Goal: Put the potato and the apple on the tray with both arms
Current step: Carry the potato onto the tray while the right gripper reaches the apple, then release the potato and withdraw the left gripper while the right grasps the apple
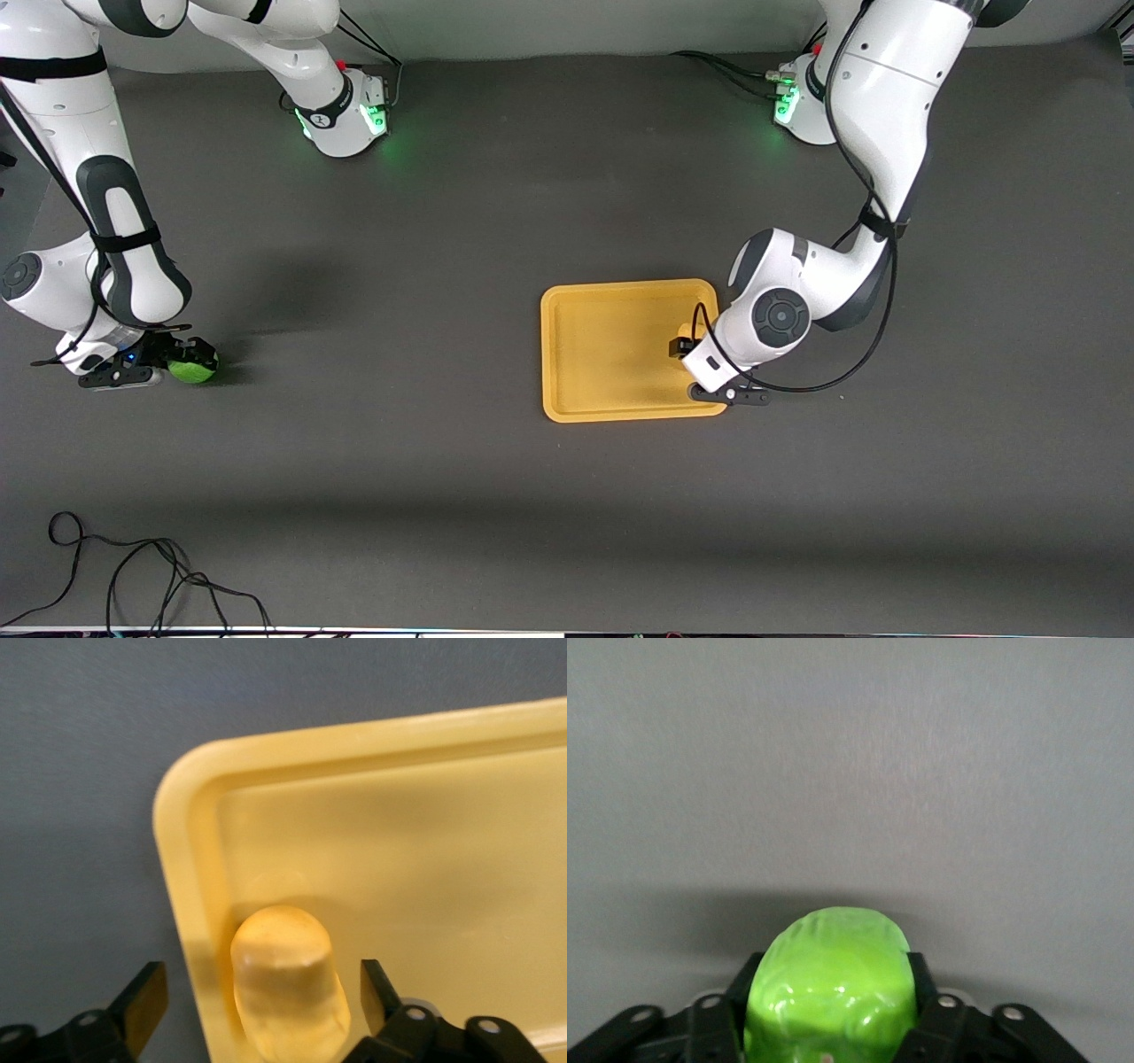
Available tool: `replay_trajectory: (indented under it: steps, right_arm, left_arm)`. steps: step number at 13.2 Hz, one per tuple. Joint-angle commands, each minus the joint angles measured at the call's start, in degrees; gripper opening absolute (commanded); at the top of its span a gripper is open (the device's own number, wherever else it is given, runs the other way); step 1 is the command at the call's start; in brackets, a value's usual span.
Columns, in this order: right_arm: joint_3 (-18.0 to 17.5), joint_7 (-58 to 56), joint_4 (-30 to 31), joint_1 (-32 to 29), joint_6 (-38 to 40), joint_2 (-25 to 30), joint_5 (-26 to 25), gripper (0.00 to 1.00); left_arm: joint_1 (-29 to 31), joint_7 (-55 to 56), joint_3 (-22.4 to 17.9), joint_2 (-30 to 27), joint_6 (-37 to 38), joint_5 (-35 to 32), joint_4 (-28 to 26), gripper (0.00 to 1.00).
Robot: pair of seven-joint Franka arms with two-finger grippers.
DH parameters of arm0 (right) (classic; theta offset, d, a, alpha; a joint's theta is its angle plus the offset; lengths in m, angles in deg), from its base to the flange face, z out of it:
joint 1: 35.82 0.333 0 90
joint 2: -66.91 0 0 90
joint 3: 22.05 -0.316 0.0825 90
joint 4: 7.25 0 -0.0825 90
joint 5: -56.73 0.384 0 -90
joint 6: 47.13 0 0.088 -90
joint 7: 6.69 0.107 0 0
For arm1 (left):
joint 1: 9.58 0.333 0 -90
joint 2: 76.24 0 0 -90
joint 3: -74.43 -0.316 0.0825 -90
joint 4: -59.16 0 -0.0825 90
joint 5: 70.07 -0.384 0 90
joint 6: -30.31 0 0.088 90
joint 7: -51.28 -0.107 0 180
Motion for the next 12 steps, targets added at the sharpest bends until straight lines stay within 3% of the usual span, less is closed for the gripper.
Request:
replay_trajectory:
  steps: [1, 2, 4, 7, 10, 12]
  right_arm:
    - [0.63, -1.05, -4.39, 1.59, 7.29, 2.27, 1.45, 0.37]
    - [1.25, -0.95, -5.62, 2.9, 10.12, 3.94, 0.57, 0.37]
    - [2.31, -0.17, -6.77, 3.18, 13.56, 8.68, -5.99, 0.37]
    - [2.31, 10.17, -12.9, 3.09, 30.12, 15.36, -16.9, 0.37]
    - [1.78, 16.17, -23.34, 4.14, 46.39, 17.32, -21.4, 0.37]
    - [1.78, 18.63, -27.5, 7.03, 50.39, 17.14, -21.5, 0.37]
  left_arm:
    - [2.66, -0.26, -1.81, -9.15, 9.93, -0.49, -0.18, 0.99]
    - [4.42, -0.87, -1.91, -11.8, 12.84, -0.58, 1.05, 0.99]
    - [8.46, -4.99, -1.99, -17.85, 16.19, -0.67, 1.24, 0.99]
    - [15.13, -15.17, -2.35, -26.03, 23.74, -0.67, 1.41, 1.0]
    - [22.96, -27.04, -2.43, -29.75, 32.96, -0.67, 4.73, 1.0]
    - [25.0, -27.78, -2.52, -30.88, 34.58, -1.45, 5.81, 1.0]
